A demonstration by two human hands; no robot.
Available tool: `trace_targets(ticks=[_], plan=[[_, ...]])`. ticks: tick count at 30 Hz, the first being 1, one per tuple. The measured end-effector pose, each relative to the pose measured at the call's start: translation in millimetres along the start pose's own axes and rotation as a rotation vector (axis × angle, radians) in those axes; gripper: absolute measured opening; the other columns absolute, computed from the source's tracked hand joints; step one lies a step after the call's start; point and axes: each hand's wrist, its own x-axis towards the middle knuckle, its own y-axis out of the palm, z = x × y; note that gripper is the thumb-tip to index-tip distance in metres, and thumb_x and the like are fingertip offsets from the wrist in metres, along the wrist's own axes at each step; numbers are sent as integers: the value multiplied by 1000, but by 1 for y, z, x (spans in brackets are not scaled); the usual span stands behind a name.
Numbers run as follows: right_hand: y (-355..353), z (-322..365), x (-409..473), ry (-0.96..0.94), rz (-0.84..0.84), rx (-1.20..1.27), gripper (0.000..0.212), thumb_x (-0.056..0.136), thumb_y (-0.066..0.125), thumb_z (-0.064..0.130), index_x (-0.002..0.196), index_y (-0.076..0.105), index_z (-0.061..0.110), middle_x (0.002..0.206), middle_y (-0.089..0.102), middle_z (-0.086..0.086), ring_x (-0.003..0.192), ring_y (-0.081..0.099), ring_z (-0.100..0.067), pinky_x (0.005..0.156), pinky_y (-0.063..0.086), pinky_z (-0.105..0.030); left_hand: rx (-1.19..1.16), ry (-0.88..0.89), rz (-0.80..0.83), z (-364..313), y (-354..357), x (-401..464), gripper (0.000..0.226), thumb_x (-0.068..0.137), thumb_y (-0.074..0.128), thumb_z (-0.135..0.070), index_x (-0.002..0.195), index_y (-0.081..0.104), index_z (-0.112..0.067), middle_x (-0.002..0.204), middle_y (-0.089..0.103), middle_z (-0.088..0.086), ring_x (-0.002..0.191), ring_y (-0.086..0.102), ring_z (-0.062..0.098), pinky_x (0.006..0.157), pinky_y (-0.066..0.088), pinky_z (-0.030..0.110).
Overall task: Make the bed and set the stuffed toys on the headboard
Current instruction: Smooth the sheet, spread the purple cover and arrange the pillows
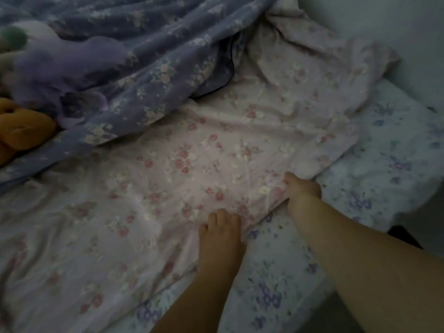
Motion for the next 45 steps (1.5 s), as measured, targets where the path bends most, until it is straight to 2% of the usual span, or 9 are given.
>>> trace_targets(ticks=[4,7,10,22,29,34,37,40,45], plan=[[-12,9,11,-117,13,-44,58,82,69,33,123,55,-5,125,59,-17,110,58,-35,97,48,-44,70,66,-38,-3,4,12,35,46,83,-19,74,63,-17,69,58,4,62,59,25,51,46,35],[-32,12,12,-163,60,-18,46,84,69,28,117,61,-2,107,61,-8,98,60,-27,89,49,-33,1,12,34,-8,-2,15,16,88,50,-17,102,58,-16,103,62,5,96,59,24,78,45,34],[-53,5,14,-177,106,-12,44,83,70,26,117,61,0,108,63,-10,97,59,-26,89,49,-34,-106,46,87,-10,0,9,23,97,37,-22,110,56,-17,114,59,4,106,55,20,83,41,26],[-137,-29,6,-86,288,-10,35,80,72,10,114,64,5,110,66,-14,91,62,-27,91,51,-37,-183,269,556,-45,-21,-27,21,87,52,-15,102,64,-6,112,62,16,107,56,30,83,43,28],[-184,-50,0,-5,301,-17,16,86,61,-3,101,61,-5,93,63,-15,64,57,-24,42,51,-17,-275,356,703,-72,-19,-49,18,82,57,-8,96,65,0,95,61,20,99,60,31,72,37,23],[-227,-74,1,87,269,-122,32,84,66,4,113,56,-6,89,65,-17,82,59,-30,83,53,-38,-415,292,766,-93,-7,-71,24,88,55,-16,106,65,-5,120,59,16,113,56,25,86,36,19],[-242,-88,-8,133,261,-168,28,86,66,9,110,58,-2,77,63,-12,64,54,-23,40,43,-16,-355,292,773,-101,2,-75,42,101,37,-15,140,40,-1,152,31,11,137,32,19,104,22,17],[-243,-97,-14,154,256,-143,26,86,65,6,108,55,-2,78,61,-11,63,52,-21,30,34,-12,-322,270,779,-101,16,-87,37,98,43,-21,132,52,-9,139,50,8,128,46,23,101,36,22],[-230,-96,-6,156,290,-157,38,83,69,6,115,54,-7,96,64,-16,73,58,-26,52,50,-21,-186,357,811,-96,16,-83,29,92,50,-13,116,59,0,125,57,19,118,53,30,102,34,31]])
